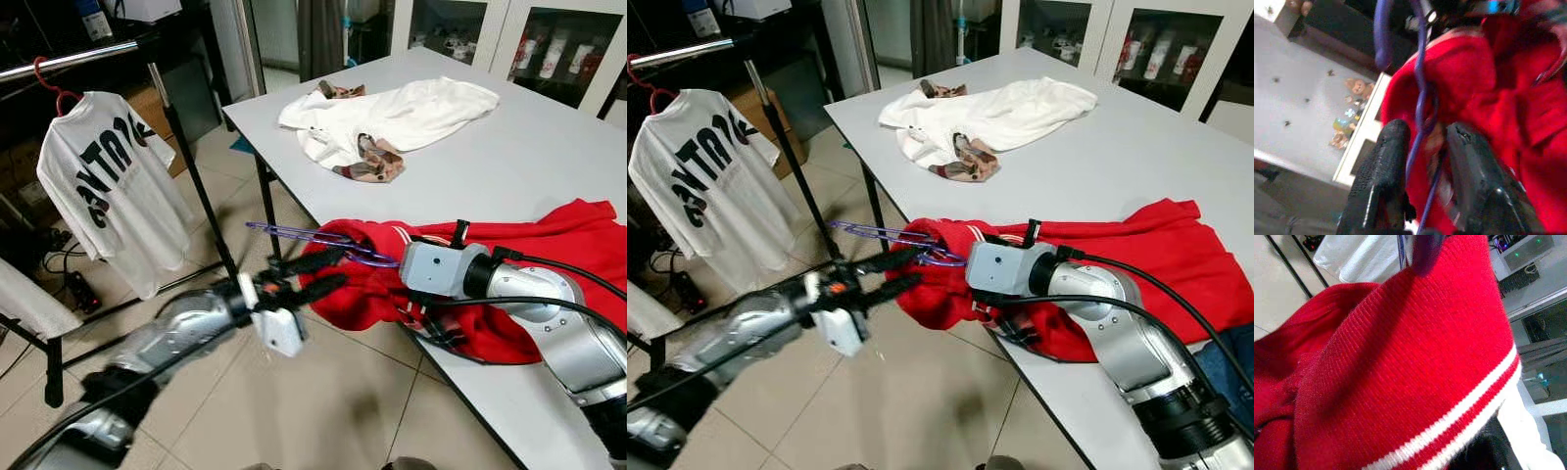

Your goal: Hang hanger

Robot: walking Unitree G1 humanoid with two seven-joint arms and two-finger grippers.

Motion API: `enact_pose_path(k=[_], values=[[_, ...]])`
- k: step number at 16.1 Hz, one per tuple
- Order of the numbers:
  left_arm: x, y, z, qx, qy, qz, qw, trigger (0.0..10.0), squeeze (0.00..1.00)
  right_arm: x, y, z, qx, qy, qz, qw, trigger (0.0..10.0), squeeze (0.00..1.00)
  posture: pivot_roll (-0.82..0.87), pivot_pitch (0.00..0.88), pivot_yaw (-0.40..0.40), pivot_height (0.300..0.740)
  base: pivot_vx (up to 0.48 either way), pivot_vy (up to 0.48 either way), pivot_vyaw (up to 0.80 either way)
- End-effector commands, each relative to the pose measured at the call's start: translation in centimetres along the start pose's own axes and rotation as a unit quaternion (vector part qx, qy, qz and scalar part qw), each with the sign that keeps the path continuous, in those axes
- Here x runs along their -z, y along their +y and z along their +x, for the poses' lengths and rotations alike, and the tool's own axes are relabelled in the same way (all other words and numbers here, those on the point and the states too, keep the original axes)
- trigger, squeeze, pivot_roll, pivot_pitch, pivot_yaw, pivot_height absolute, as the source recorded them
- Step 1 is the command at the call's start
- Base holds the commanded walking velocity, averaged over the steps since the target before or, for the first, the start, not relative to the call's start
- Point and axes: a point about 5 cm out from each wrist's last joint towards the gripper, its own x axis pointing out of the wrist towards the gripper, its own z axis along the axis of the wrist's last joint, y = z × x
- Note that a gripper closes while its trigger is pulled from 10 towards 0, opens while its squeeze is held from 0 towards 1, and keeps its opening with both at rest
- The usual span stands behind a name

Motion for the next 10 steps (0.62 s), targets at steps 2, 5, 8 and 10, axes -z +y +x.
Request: enact_pose_path(k=[2,5,8,10], values=[[0.7,1.1,-1.4,-0.047,0.043,-0.009,0.998,10.0,0.69,0.1,-1.5,0.0,0.038,-0.002,-0.009,0.999,0.0,0.00,-0.11,0.000,0.114,0.736,0.000,0.000,0.00],[1.6,2.6,-3.1,-0.208,0.089,-0.116,0.967,10.0,0.00,0.9,-2.6,-0.5,0.085,0.002,0.005,0.996,0.0,0.00,-0.11,0.000,0.117,0.736,0.000,0.000,0.00],[1.2,1.3,-3.5,-0.253,0.097,-0.165,0.948,10.0,0.00,1.6,-2.7,-0.5,0.097,0.009,0.009,0.995,0.0,0.00,-0.10,0.000,0.114,0.736,0.000,0.000,0.00],[1.4,1.2,-3.8,-0.286,0.107,-0.207,0.929,10.0,0.00,1.6,-2.9,-0.4,0.111,0.002,0.016,0.994,0.0,0.00,-0.10,0.000,0.115,0.736,0.000,0.000,0.00]])
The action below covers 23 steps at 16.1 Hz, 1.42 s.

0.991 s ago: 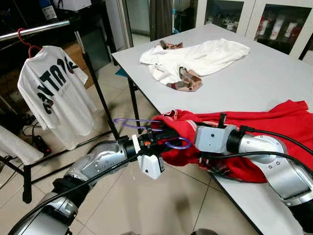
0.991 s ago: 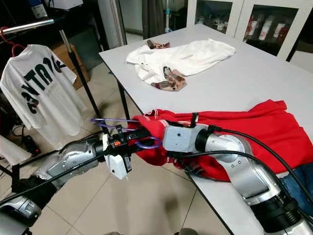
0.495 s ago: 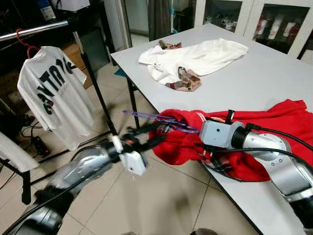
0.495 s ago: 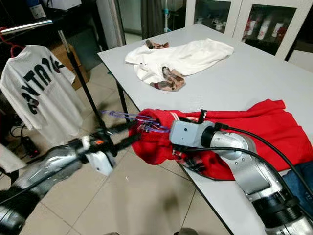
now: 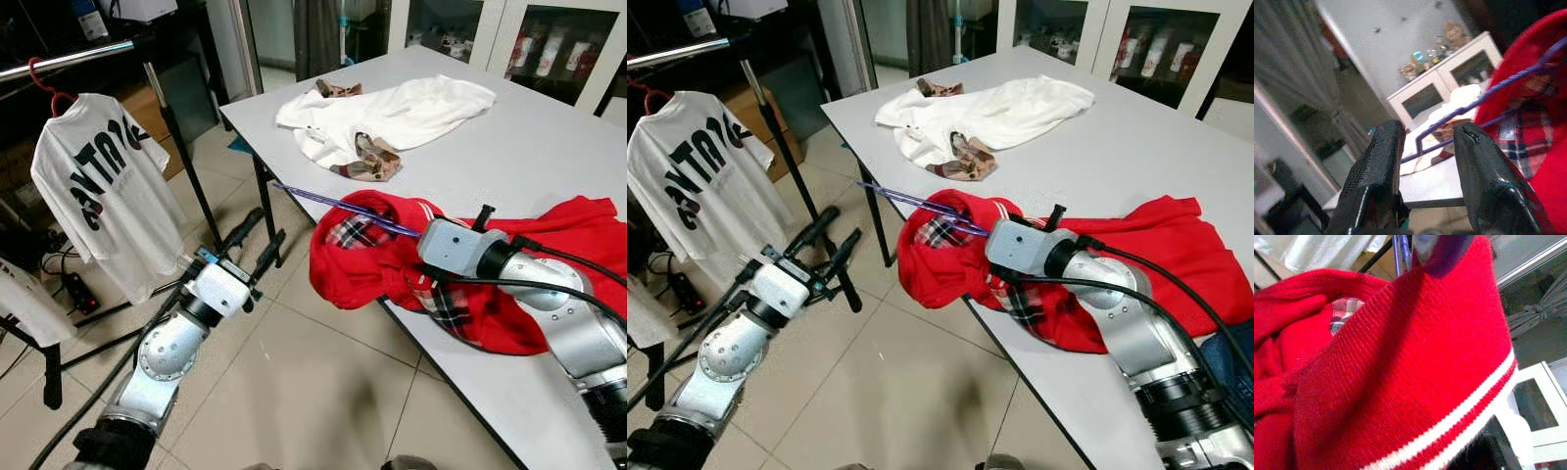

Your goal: Hang hanger

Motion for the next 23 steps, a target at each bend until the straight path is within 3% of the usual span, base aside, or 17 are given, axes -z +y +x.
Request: enact_pose_path(k=[1,2,3,8,9,13,16,20,23], values=[[0.1,0.7,-0.2,-0.023,0.007,-0.018,1.000,10.0,0.11,-0.3,-1.2,-0.1,0.031,-0.013,0.000,0.999,0.0,0.00,-0.10,0.000,0.115,0.736,0.000,0.000,0.00],[0.3,0.6,-0.3,-0.033,0.014,-0.036,0.999,10.0,0.64,-0.3,-1.3,-0.1,0.037,-0.014,0.002,0.999,0.0,0.00,-0.10,0.000,0.116,0.736,0.000,0.000,0.00],[0.9,0.4,-0.7,-0.046,0.033,-0.074,0.996,10.0,1.00,-0.4,-1.4,-0.3,0.050,-0.029,0.001,0.998,0.0,0.00,-0.11,0.000,0.119,0.736,0.000,0.000,0.00],[3.5,-1.0,-1.2,-0.014,0.117,-0.196,0.973,10.0,1.00,-2.3,-0.5,-0.4,0.043,-0.107,-0.002,0.993,0.0,0.00,-0.11,0.000,0.119,0.736,0.000,0.000,0.00],[3.9,-1.3,-1.1,0.002,0.132,-0.212,0.968,10.0,0.00,-2.9,-0.2,-0.4,0.034,-0.128,-0.004,0.991,0.0,0.00,-0.11,0.000,0.120,0.736,0.000,0.000,0.00],[5.2,-2.0,-0.7,0.054,0.167,-0.238,0.955,10.0,0.00,-4.7,1.4,-0.6,-0.005,-0.195,-0.004,0.981,0.0,0.00,-0.11,0.000,0.117,0.736,0.000,0.000,0.00],[5.8,-2.4,-0.4,0.075,0.188,-0.256,0.945,10.0,0.00,-4.9,1.6,-0.6,-0.006,-0.202,-0.004,0.979,0.0,0.00,-0.12,0.000,0.119,0.736,0.000,0.000,0.00],[6.8,-4.4,-0.4,0.132,0.232,-0.269,0.926,10.0,0.00,-5.5,1.6,-0.6,-0.008,-0.219,0.005,0.976,0.0,0.00,-0.11,0.000,0.118,0.736,0.000,0.000,0.00],[7.3,-4.5,-0.3,0.129,0.248,-0.263,0.923,10.0,0.00,-5.8,1.5,-0.6,-0.008,-0.229,0.009,0.973,0.0,0.00,-0.11,0.000,0.119,0.736,0.000,0.000,0.00]])
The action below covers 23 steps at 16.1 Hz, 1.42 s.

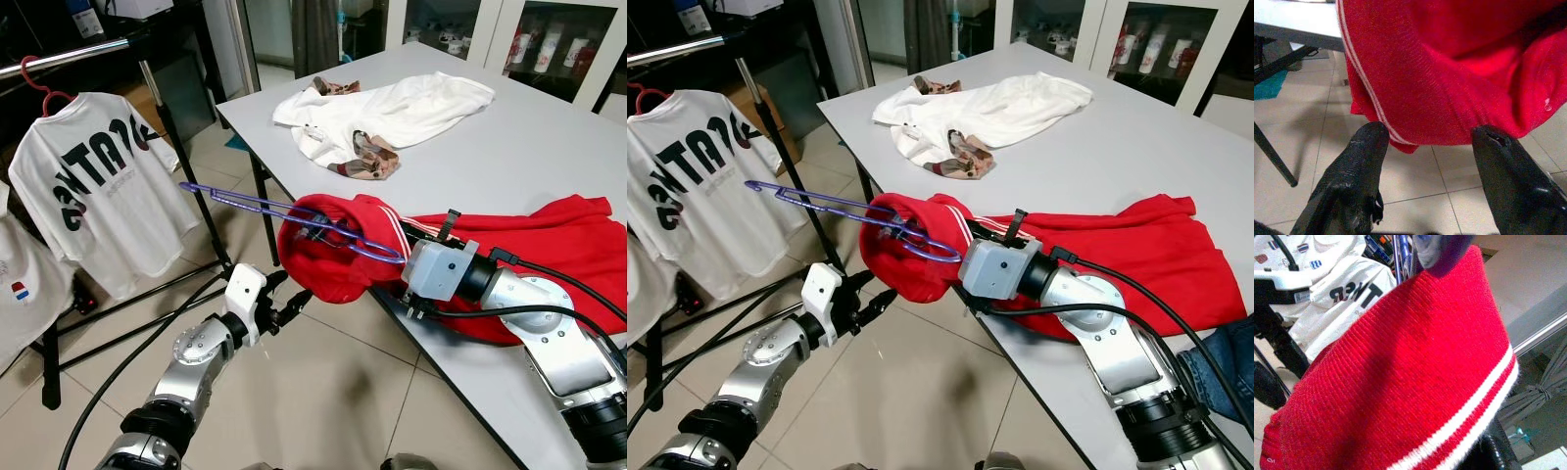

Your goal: Hang hanger

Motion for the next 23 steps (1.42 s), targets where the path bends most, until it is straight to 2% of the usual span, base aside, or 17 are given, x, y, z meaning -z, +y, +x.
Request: enact_pose_path(k=[1,7,8,9,10,19,21,23], values=[[-0.5,0.5,0.3,-0.004,0.000,0.013,1.000,10.0,0.00,-1.5,-0.3,0.3,0.002,-0.037,-0.007,0.999,0.0,0.00,-0.11,0.000,0.118,0.736,0.000,0.000,0.00],[-1.2,1.2,0.9,-0.032,0.000,0.040,0.999,10.0,0.00,-1.6,-0.3,0.4,-0.002,-0.042,-0.004,0.999,0.0,0.00,-0.11,0.000,0.117,0.736,0.000,0.000,0.00],[-1.3,1.1,1.0,-0.025,-0.003,0.047,0.999,4.7,0.00,-1.4,-0.1,0.4,-0.007,-0.039,-0.001,0.999,0.0,0.00,-0.11,0.000,0.118,0.736,0.000,0.000,0.00],[-1.3,1.1,1.0,-0.023,-0.004,0.050,0.998,4.7,0.00,-1.3,-0.1,0.4,-0.009,-0.037,0.000,0.999,0.0,0.00,-0.11,0.000,0.119,0.736,0.000,0.000,0.00],[-1.2,1.1,0.8,-0.022,-0.006,0.056,0.998,0.0,0.00,-1.1,-0.1,0.2,-0.007,-0.031,0.003,0.999,0.0,0.00,-0.11,0.000,0.122,0.736,0.000,0.000,0.00],[-1.2,1.6,-0.1,-0.030,-0.029,0.064,0.997,0.0,0.00,-1.2,-1.1,0.1,0.014,-0.042,0.021,0.999,0.0,0.00,-0.10,0.000,0.116,0.736,0.000,0.000,0.00],[-1.2,1.6,-0.1,-0.029,-0.032,0.067,0.997,0.0,0.00,-1.3,-1.1,0.1,0.015,-0.044,0.023,0.999,0.0,0.00,-0.10,0.000,0.115,0.736,0.000,0.000,0.00],[-1.7,1.4,0.0,-0.021,-0.052,0.088,0.995,0.0,0.00,-1.2,-0.5,0.1,0.008,-0.044,0.030,0.999,0.0,0.00,-0.10,0.000,0.114,0.736,0.000,0.000,0.00]])
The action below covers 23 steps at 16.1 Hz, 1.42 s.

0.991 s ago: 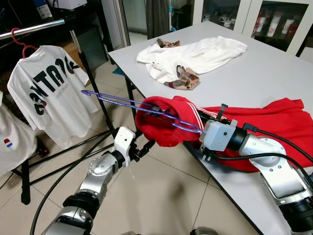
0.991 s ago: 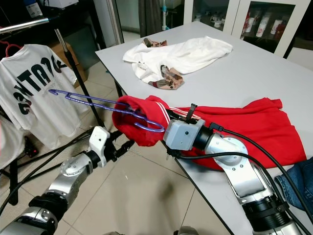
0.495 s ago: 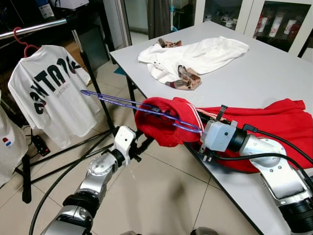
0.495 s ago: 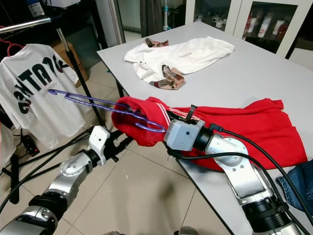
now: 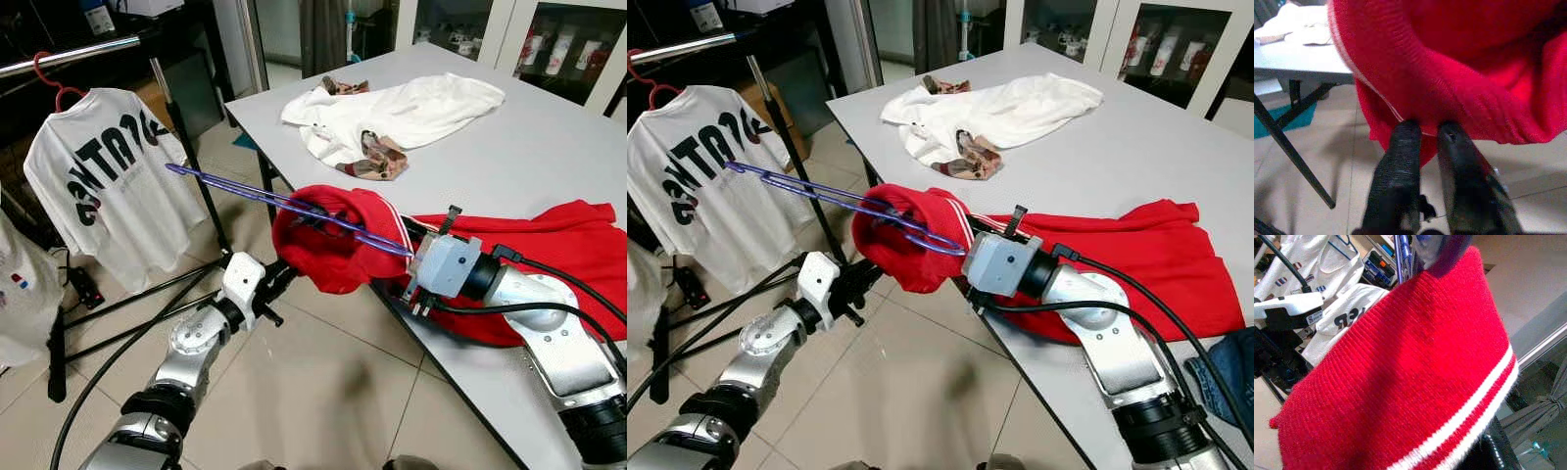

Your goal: Hang hanger

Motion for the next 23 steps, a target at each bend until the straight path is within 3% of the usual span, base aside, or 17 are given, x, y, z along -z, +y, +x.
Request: enact_pose_path(k=[1,5,8,9,12,17,18,19,20,23], values=[[-0.2,0.2,-0.2,0.001,-0.011,0.007,1.000,0.0,0.00,-0.4,-0.1,0.1,-0.002,-0.013,0.001,1.000,0.0,0.00,-0.10,0.000,0.114,0.736,0.000,0.000,0.00],[-0.8,0.6,-0.4,-0.010,-0.035,0.013,0.999,0.0,0.00,0.2,0.1,-0.3,0.008,-0.001,0.026,1.000,0.0,0.00,-0.10,0.000,0.117,0.736,0.000,0.000,0.00],[-1.8,2.8,-1.5,-0.053,-0.060,0.016,0.997,0.0,0.00,0.6,-0.7,-0.8,0.051,-0.008,0.084,0.995,0.0,0.00,-0.10,0.000,0.115,0.736,0.000,0.000,0.00],[-2.3,4.2,-2.3,-0.076,-0.069,0.022,0.994,0.0,0.00,0.7,-1.1,-0.9,0.070,-0.016,0.103,0.992,0.0,0.00,-0.09,0.000,0.112,0.736,0.000,0.000,0.00],[-3.0,5.7,-3.3,-0.098,-0.080,0.032,0.991,0.0,0.00,0.8,-1.5,-0.8,0.078,-0.016,0.110,0.991,0.0,0.00,-0.08,0.000,0.105,0.736,0.000,0.000,0.00],[-3.4,5.6,-2.8,-0.115,-0.100,-0.005,0.988,0.0,0.00,0.6,-1.7,-0.2,0.089,-0.021,0.122,0.988,0.0,0.00,-0.08,0.000,0.101,0.736,0.000,0.000,0.00],[-3.4,4.5,-2.3,-0.085,-0.108,-0.018,0.990,10.0,0.00,0.4,-1.4,-0.1,0.085,-0.024,0.125,0.988,0.0,0.00,-0.08,0.000,0.100,0.736,0.000,0.000,0.00],[-3.4,3.5,-2.1,-0.056,-0.117,-0.009,0.991,10.0,0.73,0.3,-1.0,0.1,0.081,-0.028,0.129,0.988,0.0,0.00,-0.09,0.000,0.101,0.736,0.000,0.000,0.00],[-3.3,3.1,-1.9,-0.061,-0.114,0.004,0.992,10.0,1.00,0.1,-0.5,0.2,0.071,-0.033,0.138,0.987,0.0,0.00,-0.09,0.000,0.100,0.736,0.000,0.000,0.00],[-3.1,2.3,-1.3,-0.057,-0.112,-0.004,0.992,10.0,1.00,-0.3,0.4,0.1,0.048,-0.043,0.150,0.987,0.0,0.00,-0.09,0.000,0.101,0.736,0.000,0.000,0.00]])
